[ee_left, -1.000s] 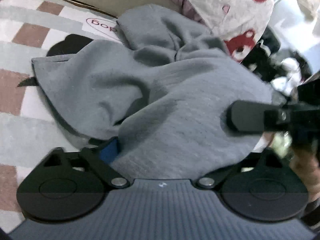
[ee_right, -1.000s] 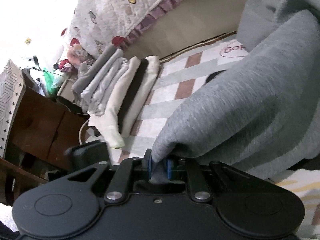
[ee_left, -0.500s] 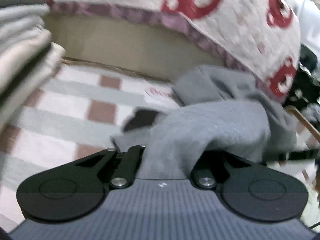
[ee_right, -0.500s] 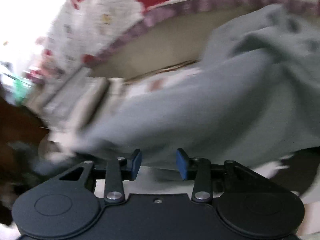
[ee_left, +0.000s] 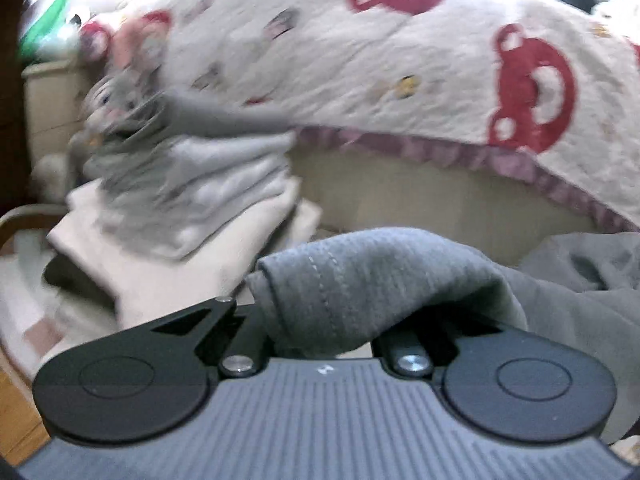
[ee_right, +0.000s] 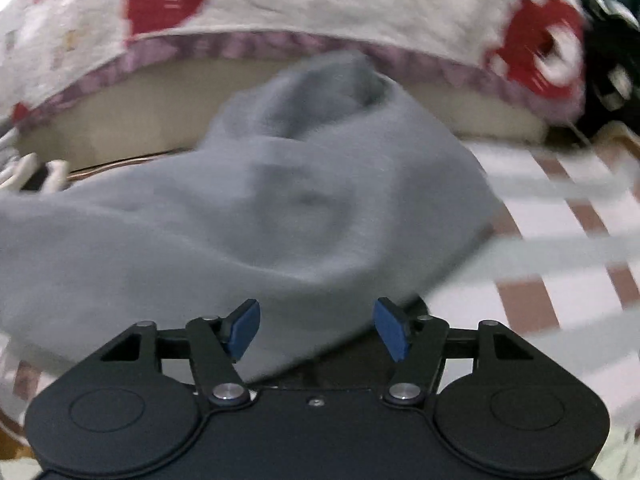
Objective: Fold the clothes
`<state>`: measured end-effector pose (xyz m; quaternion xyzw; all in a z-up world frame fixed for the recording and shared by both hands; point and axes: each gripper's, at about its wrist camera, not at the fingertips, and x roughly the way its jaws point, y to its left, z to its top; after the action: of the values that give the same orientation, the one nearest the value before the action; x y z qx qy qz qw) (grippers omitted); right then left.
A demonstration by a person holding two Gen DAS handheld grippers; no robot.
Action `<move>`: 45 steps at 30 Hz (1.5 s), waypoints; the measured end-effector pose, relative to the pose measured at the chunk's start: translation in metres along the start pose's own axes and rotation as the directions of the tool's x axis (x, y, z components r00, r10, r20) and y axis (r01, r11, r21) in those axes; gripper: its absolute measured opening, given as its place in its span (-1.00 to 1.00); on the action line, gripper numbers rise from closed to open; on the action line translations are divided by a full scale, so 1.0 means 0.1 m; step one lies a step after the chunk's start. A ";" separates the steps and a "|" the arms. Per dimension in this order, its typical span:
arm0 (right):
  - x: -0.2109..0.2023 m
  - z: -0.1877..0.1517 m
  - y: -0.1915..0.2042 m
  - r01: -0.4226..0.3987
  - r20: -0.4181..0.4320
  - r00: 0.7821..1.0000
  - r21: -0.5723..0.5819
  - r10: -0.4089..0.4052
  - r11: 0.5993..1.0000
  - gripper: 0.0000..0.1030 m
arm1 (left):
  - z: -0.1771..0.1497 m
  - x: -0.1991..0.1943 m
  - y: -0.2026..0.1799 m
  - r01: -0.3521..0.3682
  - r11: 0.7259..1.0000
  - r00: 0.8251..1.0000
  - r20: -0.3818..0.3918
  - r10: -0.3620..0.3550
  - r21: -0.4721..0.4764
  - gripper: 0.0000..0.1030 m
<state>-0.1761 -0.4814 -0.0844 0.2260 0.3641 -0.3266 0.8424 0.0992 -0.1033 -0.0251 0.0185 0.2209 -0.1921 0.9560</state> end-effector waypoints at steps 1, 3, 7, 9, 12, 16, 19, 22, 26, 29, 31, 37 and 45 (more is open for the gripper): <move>0.04 -0.03 -0.11 -0.002 -0.015 1.000 0.047 0.003 0.999 0.33 | 0.00 0.00 0.07 -0.020 1.000 1.000 -0.010 0.019 -0.017 -0.88; 0.14 -0.05 -0.31 -0.019 -0.037 0.999 0.132 0.024 0.991 0.33 | 0.01 0.03 0.17 -0.062 0.997 0.998 -0.021 0.061 -0.044 -0.88; 0.48 0.09 -0.65 -0.049 -0.064 0.996 0.245 0.066 0.968 0.34 | 0.00 0.09 0.33 -0.156 0.986 0.987 -0.042 0.154 -0.061 -0.88; 0.67 0.22 -0.84 -0.050 -0.053 0.996 0.310 0.070 0.949 0.34 | -0.03 0.14 0.42 -0.219 0.974 0.975 -0.047 0.216 -0.060 -0.88; 0.93 0.38 -1.20 -0.065 -0.022 0.996 0.468 0.084 0.882 0.45 | -0.01 0.25 0.56 -0.329 0.942 0.944 -0.036 0.328 -0.062 -0.88; 1.20 0.45 -1.53 -0.114 -0.028 0.986 0.616 0.166 0.780 0.67 | -0.01 0.35 0.76 -0.412 0.907 0.911 -0.051 0.409 -0.087 -0.88; 1.31 0.40 -1.59 -0.167 0.009 0.976 0.666 0.216 0.727 0.67 | -0.08 0.42 0.90 -0.397 0.907 0.916 -0.123 0.382 -0.138 -0.89; 1.46 0.35 -1.64 -0.209 0.048 0.966 0.728 0.255 0.653 0.70 | -0.14 0.47 0.95 -0.395 0.905 0.915 -0.154 0.372 -0.156 -0.89; 1.65 0.42 -1.66 -0.272 0.133 0.950 0.797 0.283 0.540 0.83 | -0.18 0.49 0.97 -0.391 0.907 0.916 -0.164 0.366 -0.160 -0.89; 1.83 0.57 -1.59 -0.292 0.138 0.940 0.800 0.312 0.525 0.84 | -0.22 0.52 0.95 -0.383 0.913 0.917 -0.178 0.357 -0.143 -0.89; 1.88 0.71 -1.46 -0.290 0.145 0.947 0.764 0.285 0.576 0.57 | -0.24 0.53 0.94 -0.377 0.917 0.918 -0.183 0.351 -0.131 -0.89; 1.53 1.30 -0.84 -0.150 0.119 0.986 0.349 0.115 0.925 -0.64 | -0.23 0.44 0.73 -0.350 0.935 0.936 -0.064 0.346 -0.053 -0.89; 0.19 1.64 -0.58 0.089 0.300 0.950 -0.008 -0.083 0.996 -0.95 | -0.16 0.12 0.55 -0.133 0.984 0.990 -0.072 0.125 -0.117 -0.89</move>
<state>-0.1313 -0.6298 -0.0037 0.1491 0.2454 -0.3895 0.8752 0.1229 -0.0550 -0.0474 -0.0193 0.2612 -0.1153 0.9582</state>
